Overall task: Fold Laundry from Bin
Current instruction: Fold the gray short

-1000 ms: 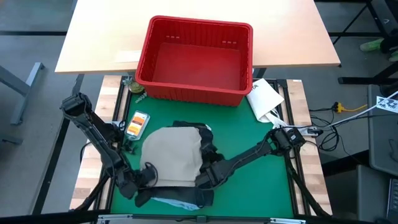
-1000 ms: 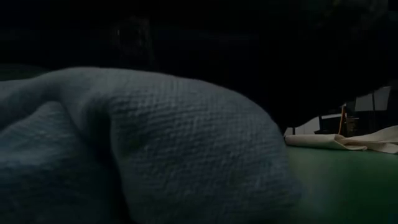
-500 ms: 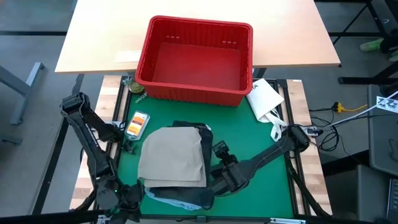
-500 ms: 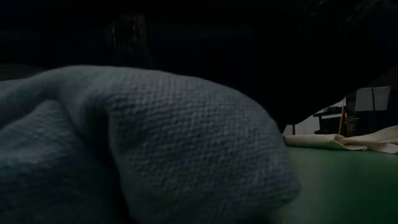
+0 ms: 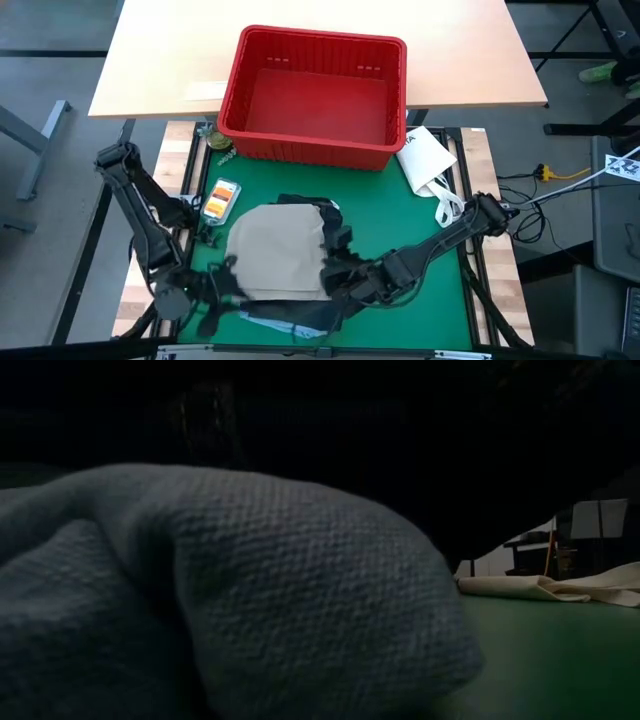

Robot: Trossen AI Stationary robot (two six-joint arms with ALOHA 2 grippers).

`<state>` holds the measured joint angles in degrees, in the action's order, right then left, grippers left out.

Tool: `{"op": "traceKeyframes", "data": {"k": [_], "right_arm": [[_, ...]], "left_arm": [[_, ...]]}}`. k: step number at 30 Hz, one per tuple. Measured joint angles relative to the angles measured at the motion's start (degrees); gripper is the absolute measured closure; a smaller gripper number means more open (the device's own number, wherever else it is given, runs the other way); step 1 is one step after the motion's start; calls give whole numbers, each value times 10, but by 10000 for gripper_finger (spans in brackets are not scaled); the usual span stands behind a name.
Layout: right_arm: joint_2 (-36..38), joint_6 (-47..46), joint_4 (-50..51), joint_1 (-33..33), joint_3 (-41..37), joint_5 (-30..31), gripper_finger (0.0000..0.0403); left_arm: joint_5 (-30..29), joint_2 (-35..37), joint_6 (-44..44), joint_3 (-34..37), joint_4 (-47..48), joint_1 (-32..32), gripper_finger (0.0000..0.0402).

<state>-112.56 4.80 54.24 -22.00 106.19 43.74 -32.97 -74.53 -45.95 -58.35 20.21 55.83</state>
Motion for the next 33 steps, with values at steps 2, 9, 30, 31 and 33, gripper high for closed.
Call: {"op": "traceKeyframes", "data": {"k": [2, 9, 30, 31, 33], "right_arm": [[-10, 40, -64, 4, 1, -17, 205], [-48, 90, -185, 35, 0, -125, 205], [-84, 30, 28, 59, -12, -263, 205], [-85, 27, 33, 59, -15, -263, 205], [-86, 26, 35, 59, -18, -263, 205]], "left_arm": [[-71, 8, -1, 0, 48, -11, 308], [-135, 11, -61, 6, 156, -69, 308], [71, 17, -154, 105, 61, -114, 308], [72, 28, -154, 104, 62, -111, 308], [75, 54, -154, 104, 63, -103, 308]]}}
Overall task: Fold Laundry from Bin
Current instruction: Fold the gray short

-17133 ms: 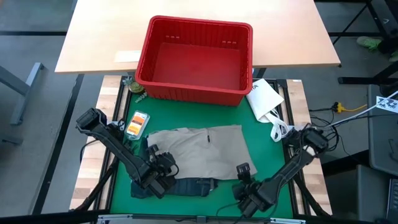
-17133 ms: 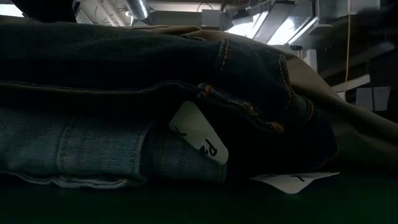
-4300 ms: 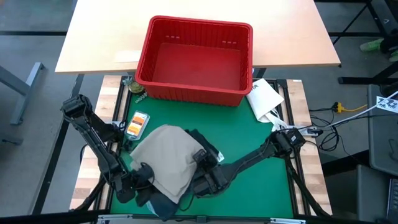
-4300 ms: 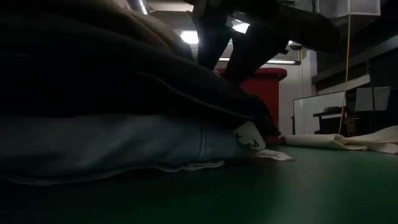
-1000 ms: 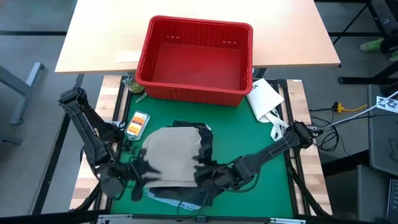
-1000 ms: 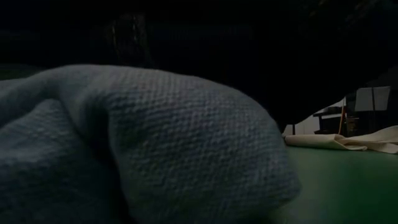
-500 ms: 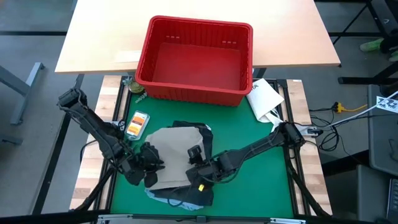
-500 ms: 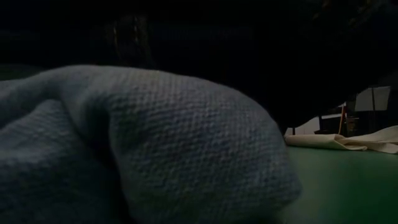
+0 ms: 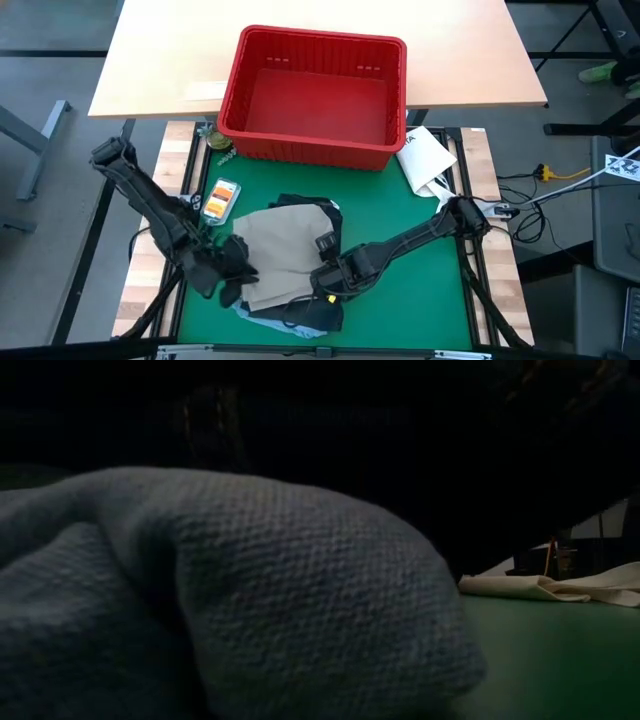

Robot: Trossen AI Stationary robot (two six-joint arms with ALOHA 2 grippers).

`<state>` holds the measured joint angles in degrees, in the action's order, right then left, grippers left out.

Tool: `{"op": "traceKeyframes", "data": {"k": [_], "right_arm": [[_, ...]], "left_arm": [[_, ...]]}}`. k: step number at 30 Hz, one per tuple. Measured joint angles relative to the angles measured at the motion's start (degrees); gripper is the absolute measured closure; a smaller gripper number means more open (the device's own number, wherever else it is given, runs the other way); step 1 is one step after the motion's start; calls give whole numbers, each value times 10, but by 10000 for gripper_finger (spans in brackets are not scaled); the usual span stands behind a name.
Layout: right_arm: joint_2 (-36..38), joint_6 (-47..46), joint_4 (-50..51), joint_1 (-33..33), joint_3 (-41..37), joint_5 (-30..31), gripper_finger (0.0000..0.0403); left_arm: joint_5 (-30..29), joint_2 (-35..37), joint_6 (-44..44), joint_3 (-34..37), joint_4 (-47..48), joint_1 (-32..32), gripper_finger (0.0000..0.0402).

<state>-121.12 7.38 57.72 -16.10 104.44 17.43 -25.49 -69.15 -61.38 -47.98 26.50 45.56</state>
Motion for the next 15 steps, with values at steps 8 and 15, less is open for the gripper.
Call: {"op": "traceKeyframes", "data": {"k": [8, 15], "right_arm": [[0, 0, -2, 0, 6, -2, 205], [4, 7, 25, -1, 44, -31, 205]], "left_arm": [[19, 66, 0, -1, 1, 57, 308], [34, 70, -54, -1, 20, 59, 308]]}}
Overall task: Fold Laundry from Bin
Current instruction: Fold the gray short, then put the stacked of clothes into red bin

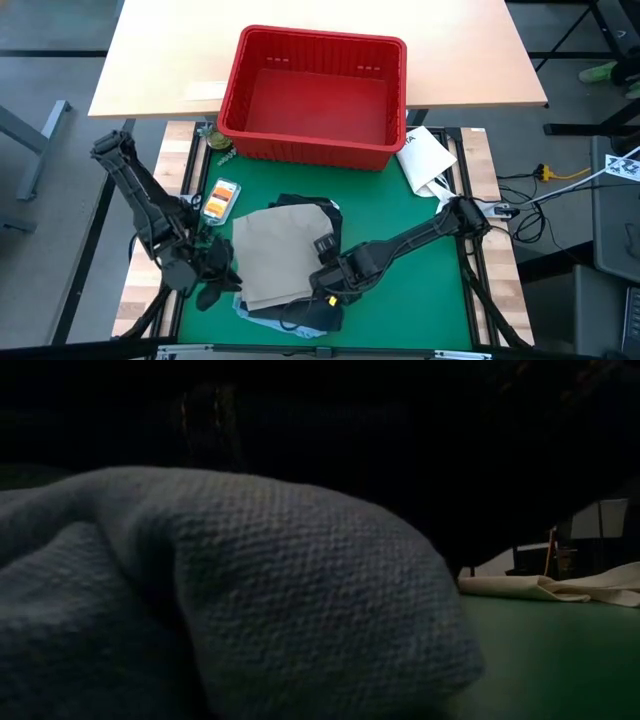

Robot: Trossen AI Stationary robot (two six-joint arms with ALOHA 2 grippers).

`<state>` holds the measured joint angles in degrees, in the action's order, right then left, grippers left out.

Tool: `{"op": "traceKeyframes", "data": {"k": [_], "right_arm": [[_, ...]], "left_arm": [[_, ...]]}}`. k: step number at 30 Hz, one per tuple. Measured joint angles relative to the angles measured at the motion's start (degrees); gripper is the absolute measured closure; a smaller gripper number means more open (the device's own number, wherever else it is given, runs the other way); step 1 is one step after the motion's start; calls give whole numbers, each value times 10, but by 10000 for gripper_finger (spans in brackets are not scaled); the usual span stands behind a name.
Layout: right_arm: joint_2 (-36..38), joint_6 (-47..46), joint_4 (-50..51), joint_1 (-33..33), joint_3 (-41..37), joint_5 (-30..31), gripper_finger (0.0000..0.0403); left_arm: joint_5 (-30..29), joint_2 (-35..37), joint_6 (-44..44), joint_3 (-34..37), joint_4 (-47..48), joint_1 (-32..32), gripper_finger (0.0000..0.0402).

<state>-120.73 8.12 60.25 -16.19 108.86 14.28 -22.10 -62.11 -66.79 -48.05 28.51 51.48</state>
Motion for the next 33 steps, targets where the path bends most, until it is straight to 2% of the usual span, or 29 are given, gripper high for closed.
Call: {"op": "traceKeyframes", "data": {"k": [4, 8, 11, 17, 20, 24, 28, 33], "right_arm": [[12, 13, 35, 0, 31, 11, 205], [32, 16, 66, -1, 42, 27, 205], [49, 16, 98, -8, 42, 61, 205], [81, 1, 156, -32, 38, 112, 205], [91, -19, 170, -40, 38, 137, 205], [97, -25, 165, -41, 38, 130, 205], [96, -25, 165, -41, 38, 113, 205], [96, -36, 175, -41, 38, 105, 205]], "left_arm": [[73, 25, -78, 0, 50, -16, 308], [73, 34, -132, 0, 127, -1, 308], [72, 32, -193, 9, 163, 19, 308], [65, 31, -289, 88, 92, 43, 308], [65, 31, -302, 115, 75, 40, 308], [76, 31, -303, 141, 61, 30, 302], [81, 31, -304, 168, 19, 12, 272], [81, 31, -304, 221, -78, -12, 217]]}}
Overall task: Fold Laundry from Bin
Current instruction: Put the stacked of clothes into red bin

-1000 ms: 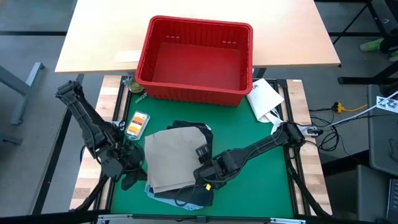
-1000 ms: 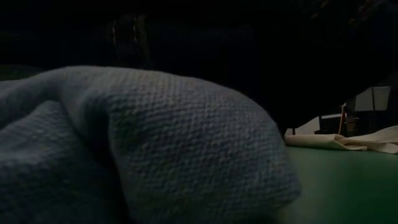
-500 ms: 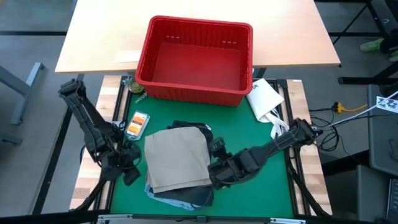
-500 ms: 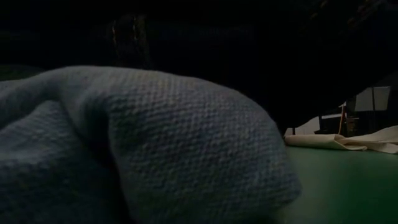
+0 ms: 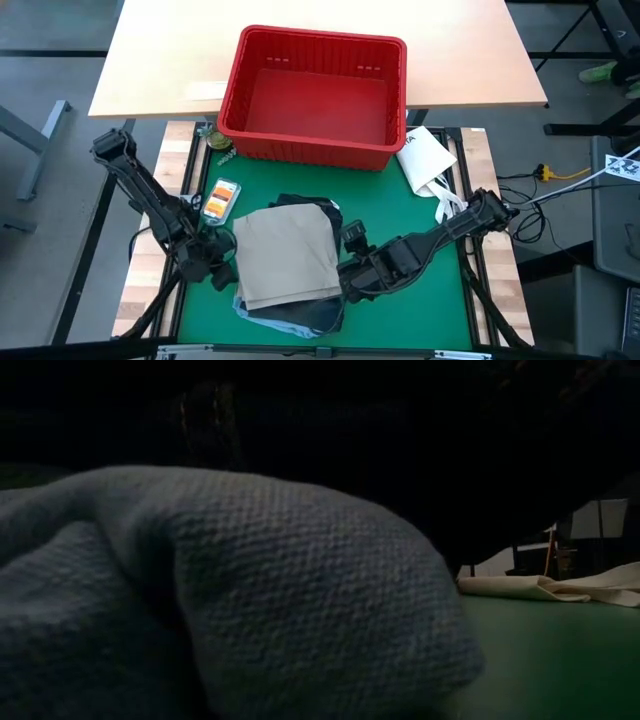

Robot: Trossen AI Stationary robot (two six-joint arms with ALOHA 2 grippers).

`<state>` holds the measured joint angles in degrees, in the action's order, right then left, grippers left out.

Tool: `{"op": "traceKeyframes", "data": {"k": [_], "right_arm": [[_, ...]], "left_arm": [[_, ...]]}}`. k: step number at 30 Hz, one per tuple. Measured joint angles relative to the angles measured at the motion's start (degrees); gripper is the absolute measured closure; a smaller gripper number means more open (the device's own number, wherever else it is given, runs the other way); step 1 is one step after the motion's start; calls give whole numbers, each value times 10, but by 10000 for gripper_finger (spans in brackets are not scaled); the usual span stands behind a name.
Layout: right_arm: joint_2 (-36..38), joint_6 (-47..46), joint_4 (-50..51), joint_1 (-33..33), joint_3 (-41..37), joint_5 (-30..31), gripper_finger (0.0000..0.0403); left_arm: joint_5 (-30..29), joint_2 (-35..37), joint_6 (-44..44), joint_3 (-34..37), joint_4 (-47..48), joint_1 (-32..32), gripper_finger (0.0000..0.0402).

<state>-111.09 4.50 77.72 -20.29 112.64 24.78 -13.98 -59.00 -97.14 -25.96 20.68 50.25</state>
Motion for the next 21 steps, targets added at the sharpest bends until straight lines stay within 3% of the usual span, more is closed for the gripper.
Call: {"op": "traceKeyframes", "data": {"k": [6, 15, 21], "right_arm": [[10, -16, 63, -5, 0, 2, 205], [63, -57, 121, -8, -5, 33, 205], [133, -120, 122, -11, -74, 75, 205]], "left_arm": [[-10, 0, -16, 55, -61, -30, 175], [-19, -26, -14, 81, -103, -51, 171], [-30, -94, -13, 81, -187, -51, 171]]}}
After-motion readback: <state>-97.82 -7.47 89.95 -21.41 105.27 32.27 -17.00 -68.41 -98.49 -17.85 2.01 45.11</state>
